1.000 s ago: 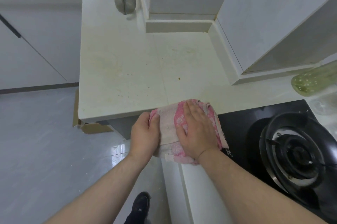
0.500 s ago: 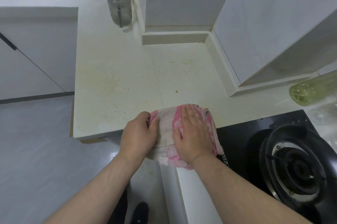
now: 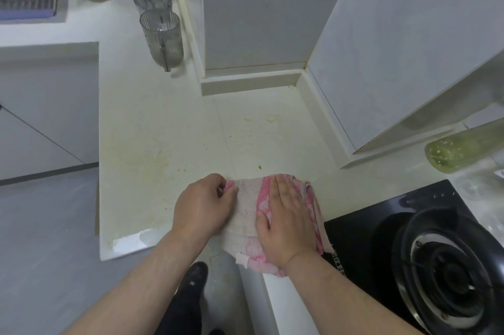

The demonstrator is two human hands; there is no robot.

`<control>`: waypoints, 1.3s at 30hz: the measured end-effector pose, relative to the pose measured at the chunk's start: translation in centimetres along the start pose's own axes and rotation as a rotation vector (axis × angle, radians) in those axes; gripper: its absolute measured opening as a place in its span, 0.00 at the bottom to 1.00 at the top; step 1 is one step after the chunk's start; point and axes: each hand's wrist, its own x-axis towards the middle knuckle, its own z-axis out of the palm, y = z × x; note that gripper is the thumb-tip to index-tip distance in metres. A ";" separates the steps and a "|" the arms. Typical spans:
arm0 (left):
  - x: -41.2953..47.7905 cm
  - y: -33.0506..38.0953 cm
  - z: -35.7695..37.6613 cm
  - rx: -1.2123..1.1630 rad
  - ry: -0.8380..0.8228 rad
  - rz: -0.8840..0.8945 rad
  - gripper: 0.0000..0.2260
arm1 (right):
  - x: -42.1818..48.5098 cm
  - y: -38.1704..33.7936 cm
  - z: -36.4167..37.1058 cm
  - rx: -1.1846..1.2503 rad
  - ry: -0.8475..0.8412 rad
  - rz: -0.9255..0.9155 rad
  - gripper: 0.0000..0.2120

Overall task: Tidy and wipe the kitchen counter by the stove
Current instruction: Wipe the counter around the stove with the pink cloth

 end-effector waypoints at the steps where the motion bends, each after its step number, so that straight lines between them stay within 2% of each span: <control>1: 0.6 0.2 -0.3 0.017 -0.033 0.019 0.10 | 0.3 -0.1 -0.1 0.001 0.005 0.023 0.39; 5: 3.0 1.1 -1.2 0.098 -0.136 0.103 0.09 | 2.4 -0.6 -0.6 0.047 0.054 0.132 0.40; 12: 7.8 2.6 -1.6 0.093 -0.159 0.182 0.06 | 6.0 -0.5 -1.5 0.064 0.078 0.226 0.36; 16: 8.9 3.2 -1.2 0.125 -0.188 0.248 0.06 | 6.7 -0.3 -2.0 0.089 0.068 0.246 0.38; 18: 8.8 3.1 -0.8 0.160 -0.124 0.373 0.09 | 6.5 -0.5 -1.9 0.099 0.053 0.248 0.40; 20: 8.0 3.1 0.0 0.136 -0.086 0.603 0.08 | 6.2 -0.5 -1.6 0.112 0.070 0.308 0.39; 22: 6.5 3.4 0.8 0.047 -0.218 0.792 0.07 | 5.6 -0.4 -1.4 0.160 0.090 0.430 0.35; 25: 4.7 3.8 1.9 -0.032 -0.440 0.914 0.14 | 4.4 0.0 -1.7 0.360 0.138 0.574 0.29; 27: 4.4 3.9 2.8 0.042 -0.465 0.989 0.18 | 3.3 0.9 -3.0 0.605 0.172 0.586 0.26; 29: 4.3 4.1 3.9 0.224 -0.482 1.038 0.22 | 1.5 2.4 -4.3 0.714 0.164 0.576 0.25; 32: 3.8 5.6 6.2 0.489 -0.469 1.012 0.28 | -2.3 4.3 -5.8 0.660 0.268 0.574 0.21; 34: 3.4 6.5 7.7 0.567 -0.466 1.023 0.29 | -4.5 5.0 -5.8 0.588 0.286 0.619 0.23; 39: 4.8 6.5 9.0 0.677 -0.505 1.306 0.28 | -8.0 7.1 -3.6 0.284 0.204 0.628 0.28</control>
